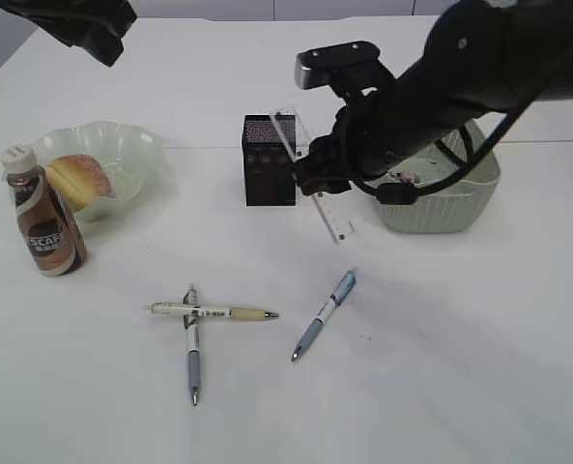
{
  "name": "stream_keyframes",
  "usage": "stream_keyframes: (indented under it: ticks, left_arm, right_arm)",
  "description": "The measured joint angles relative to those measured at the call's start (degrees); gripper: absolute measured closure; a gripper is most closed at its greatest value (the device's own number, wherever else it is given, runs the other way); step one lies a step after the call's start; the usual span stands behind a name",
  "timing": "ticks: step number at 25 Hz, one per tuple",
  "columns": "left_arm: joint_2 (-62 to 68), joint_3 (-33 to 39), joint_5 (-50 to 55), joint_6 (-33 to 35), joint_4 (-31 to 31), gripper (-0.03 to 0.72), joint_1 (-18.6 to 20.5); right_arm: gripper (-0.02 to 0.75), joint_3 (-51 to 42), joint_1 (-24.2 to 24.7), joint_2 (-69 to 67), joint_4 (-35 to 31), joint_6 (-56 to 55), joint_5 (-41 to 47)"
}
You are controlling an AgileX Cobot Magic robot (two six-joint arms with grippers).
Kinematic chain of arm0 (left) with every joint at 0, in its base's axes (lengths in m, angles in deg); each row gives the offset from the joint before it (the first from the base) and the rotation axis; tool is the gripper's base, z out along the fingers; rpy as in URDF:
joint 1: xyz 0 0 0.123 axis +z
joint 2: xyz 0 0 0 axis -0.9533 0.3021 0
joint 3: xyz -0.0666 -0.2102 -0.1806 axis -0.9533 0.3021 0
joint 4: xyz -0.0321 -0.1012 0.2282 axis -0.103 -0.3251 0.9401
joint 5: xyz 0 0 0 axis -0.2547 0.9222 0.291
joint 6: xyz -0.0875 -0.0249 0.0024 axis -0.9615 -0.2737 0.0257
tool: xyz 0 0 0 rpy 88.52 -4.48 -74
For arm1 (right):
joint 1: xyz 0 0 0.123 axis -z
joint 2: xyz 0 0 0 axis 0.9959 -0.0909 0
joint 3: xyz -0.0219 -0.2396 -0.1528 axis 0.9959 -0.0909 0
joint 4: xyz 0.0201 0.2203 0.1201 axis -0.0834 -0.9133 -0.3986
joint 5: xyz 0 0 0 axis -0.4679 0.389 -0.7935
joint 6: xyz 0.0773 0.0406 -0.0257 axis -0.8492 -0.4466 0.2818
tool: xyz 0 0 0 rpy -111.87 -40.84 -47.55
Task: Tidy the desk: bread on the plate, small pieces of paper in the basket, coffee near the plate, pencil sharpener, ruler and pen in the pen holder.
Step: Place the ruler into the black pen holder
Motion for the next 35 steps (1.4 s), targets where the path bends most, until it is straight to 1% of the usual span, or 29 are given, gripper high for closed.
stream_keyframes:
  ticks: [3, 4, 10, 15, 18, 23, 30, 35]
  left_arm:
    - [0.0, 0.0, -0.4, 0.0, 0.0, 0.338, 0.0]
    - [0.0, 0.0, -0.4, 0.0, 0.0, 0.338, 0.0]
    - [0.2, 0.0, -0.5, 0.0, 0.0, 0.338, 0.0]
    - [0.2, 0.0, -0.5, 0.0, 0.0, 0.338, 0.0]
    - [0.3, 0.0, -0.5, 0.0, 0.0, 0.338, 0.0]
    - [0.3, 0.0, -0.5, 0.0, 0.1, 0.338, 0.0]
    - [0.4, 0.0, -1.9, 0.0, 0.1, 0.338, 0.0]
    - [0.4, 0.0, -2.8, 0.0, 0.1, 0.338, 0.0]
  right_arm:
    - [0.494, -5.3, 0.0, 2.7, -1.2, 0.3, -10.3]
    - [0.494, -6.2, 0.0, 3.0, -1.6, 0.4, -12.5]
    - [0.495, -7.0, 0.0, 3.1, -2.7, 0.5, -18.3]
    - [0.495, -6.8, 0.0, 3.1, -3.1, 0.6, -26.0]
    - [0.495, -4.1, 0.0, 1.8, -3.3, 0.6, -29.6]
    - [0.495, 1.7, 0.0, -3.1, -3.5, 0.6, -33.2]
    - [0.495, 9.6, 0.0, -9.8, -3.6, 0.5, -34.9]
    - [0.495, 15.4, 0.0, -14.6, -3.8, -3.1, -35.0]
